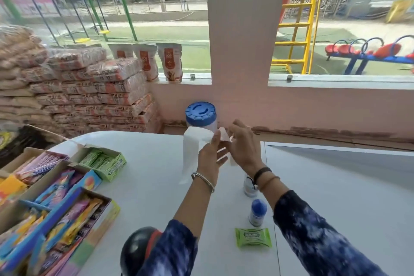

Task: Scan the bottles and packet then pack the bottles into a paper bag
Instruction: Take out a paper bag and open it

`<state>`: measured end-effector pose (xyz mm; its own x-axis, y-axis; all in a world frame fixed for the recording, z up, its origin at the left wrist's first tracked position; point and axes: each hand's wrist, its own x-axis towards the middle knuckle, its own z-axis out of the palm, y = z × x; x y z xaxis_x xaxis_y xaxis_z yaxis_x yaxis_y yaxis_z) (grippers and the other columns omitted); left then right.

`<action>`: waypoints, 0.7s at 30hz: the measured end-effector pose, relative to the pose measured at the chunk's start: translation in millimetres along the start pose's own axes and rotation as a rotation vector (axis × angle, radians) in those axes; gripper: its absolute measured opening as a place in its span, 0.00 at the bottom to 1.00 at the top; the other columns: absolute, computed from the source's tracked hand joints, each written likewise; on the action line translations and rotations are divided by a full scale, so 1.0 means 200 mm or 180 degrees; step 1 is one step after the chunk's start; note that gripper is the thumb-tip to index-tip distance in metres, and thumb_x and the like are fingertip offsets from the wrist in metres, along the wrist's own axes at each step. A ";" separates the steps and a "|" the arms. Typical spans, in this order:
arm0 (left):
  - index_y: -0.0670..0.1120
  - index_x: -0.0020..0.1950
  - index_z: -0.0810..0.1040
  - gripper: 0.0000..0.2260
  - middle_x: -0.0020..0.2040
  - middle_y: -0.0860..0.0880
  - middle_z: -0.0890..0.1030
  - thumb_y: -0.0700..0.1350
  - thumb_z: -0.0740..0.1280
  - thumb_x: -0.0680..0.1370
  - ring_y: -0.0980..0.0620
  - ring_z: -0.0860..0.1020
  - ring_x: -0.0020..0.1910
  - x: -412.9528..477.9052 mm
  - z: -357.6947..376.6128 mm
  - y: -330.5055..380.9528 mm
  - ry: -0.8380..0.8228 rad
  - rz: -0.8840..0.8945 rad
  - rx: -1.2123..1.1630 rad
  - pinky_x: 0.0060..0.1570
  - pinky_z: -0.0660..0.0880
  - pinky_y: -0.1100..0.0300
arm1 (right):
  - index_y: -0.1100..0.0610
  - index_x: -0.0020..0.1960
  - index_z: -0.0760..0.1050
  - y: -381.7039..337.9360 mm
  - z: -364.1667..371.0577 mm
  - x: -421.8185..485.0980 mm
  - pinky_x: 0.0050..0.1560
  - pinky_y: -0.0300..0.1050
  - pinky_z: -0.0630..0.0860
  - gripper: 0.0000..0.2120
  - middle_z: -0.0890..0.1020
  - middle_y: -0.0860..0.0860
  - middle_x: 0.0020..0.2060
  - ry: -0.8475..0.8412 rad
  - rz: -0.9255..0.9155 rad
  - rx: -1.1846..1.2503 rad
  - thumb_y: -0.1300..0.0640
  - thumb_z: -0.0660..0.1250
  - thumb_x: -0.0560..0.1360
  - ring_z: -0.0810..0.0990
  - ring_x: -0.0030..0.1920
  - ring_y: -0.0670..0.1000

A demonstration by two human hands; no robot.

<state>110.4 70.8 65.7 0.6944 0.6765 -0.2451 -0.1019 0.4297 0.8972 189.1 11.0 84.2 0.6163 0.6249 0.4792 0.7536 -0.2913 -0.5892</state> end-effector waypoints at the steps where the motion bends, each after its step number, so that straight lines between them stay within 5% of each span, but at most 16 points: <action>1: 0.42 0.61 0.76 0.19 0.49 0.45 0.82 0.52 0.65 0.76 0.49 0.81 0.46 0.04 -0.03 -0.03 0.0272 -0.0076 0.0050 0.49 0.78 0.54 | 0.54 0.34 0.66 0.03 0.06 0.00 0.30 0.42 0.64 0.12 0.73 0.47 0.37 -0.0274 0.0231 0.0051 0.59 0.69 0.70 0.74 0.37 0.54; 4: 0.38 0.50 0.79 0.13 0.37 0.46 0.79 0.48 0.67 0.75 0.53 0.76 0.33 0.12 -0.12 -0.07 0.0709 -0.0242 0.0332 0.32 0.75 0.63 | 0.53 0.31 0.68 0.11 0.14 0.03 0.35 0.44 0.68 0.14 0.75 0.47 0.32 -0.1188 0.0765 0.0393 0.55 0.74 0.65 0.75 0.37 0.52; 7: 0.42 0.36 0.76 0.14 0.27 0.49 0.74 0.52 0.68 0.75 0.55 0.70 0.26 0.16 -0.18 -0.07 0.0698 -0.0188 0.0386 0.27 0.71 0.64 | 0.52 0.28 0.68 0.13 0.13 0.09 0.29 0.32 0.64 0.17 0.72 0.42 0.24 -0.1620 0.1086 0.1078 0.55 0.77 0.64 0.70 0.27 0.40; 11: 0.42 0.39 0.76 0.11 0.24 0.53 0.75 0.49 0.67 0.75 0.55 0.69 0.26 0.20 -0.22 -0.07 0.0604 -0.0119 0.0397 0.28 0.71 0.65 | 0.56 0.36 0.79 0.16 0.11 0.13 0.29 0.30 0.71 0.05 0.80 0.44 0.28 -0.1519 0.1675 0.2158 0.58 0.73 0.69 0.76 0.28 0.41; 13: 0.41 0.46 0.77 0.06 0.32 0.49 0.77 0.43 0.67 0.76 0.53 0.71 0.31 0.22 -0.24 -0.06 0.0678 -0.0101 0.0318 0.32 0.72 0.62 | 0.59 0.42 0.79 0.17 0.12 0.15 0.31 0.36 0.75 0.03 0.82 0.50 0.32 -0.1020 0.1972 0.2569 0.59 0.71 0.71 0.78 0.32 0.48; 15: 0.38 0.49 0.76 0.05 0.42 0.43 0.78 0.36 0.67 0.74 0.49 0.75 0.35 0.23 -0.25 -0.05 0.0805 -0.0127 0.0247 0.36 0.76 0.60 | 0.61 0.44 0.78 0.19 0.16 0.17 0.38 0.42 0.75 0.06 0.81 0.53 0.37 -0.0677 0.1750 0.2029 0.58 0.71 0.71 0.77 0.37 0.51; 18: 0.37 0.54 0.73 0.13 0.48 0.41 0.77 0.31 0.67 0.70 0.47 0.77 0.37 0.26 -0.23 -0.03 0.0820 -0.0296 0.0180 0.35 0.79 0.60 | 0.62 0.46 0.77 0.15 0.23 0.15 0.43 0.49 0.74 0.11 0.81 0.54 0.41 -0.1248 0.1012 0.0580 0.57 0.73 0.68 0.77 0.40 0.53; 21: 0.38 0.57 0.73 0.16 0.47 0.41 0.78 0.37 0.70 0.71 0.50 0.75 0.32 0.30 -0.21 -0.03 0.0896 -0.0391 0.0553 0.26 0.76 0.64 | 0.58 0.33 0.75 0.08 0.24 0.15 0.41 0.51 0.73 0.09 0.80 0.56 0.38 -0.1475 0.0769 0.0048 0.58 0.69 0.70 0.76 0.40 0.58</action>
<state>122.9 134.8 29.9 0.4678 0.7748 -0.4252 0.1097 0.4264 0.8978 208.0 59.3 57.6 0.6037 0.7972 -0.0078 0.5969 -0.4585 -0.6583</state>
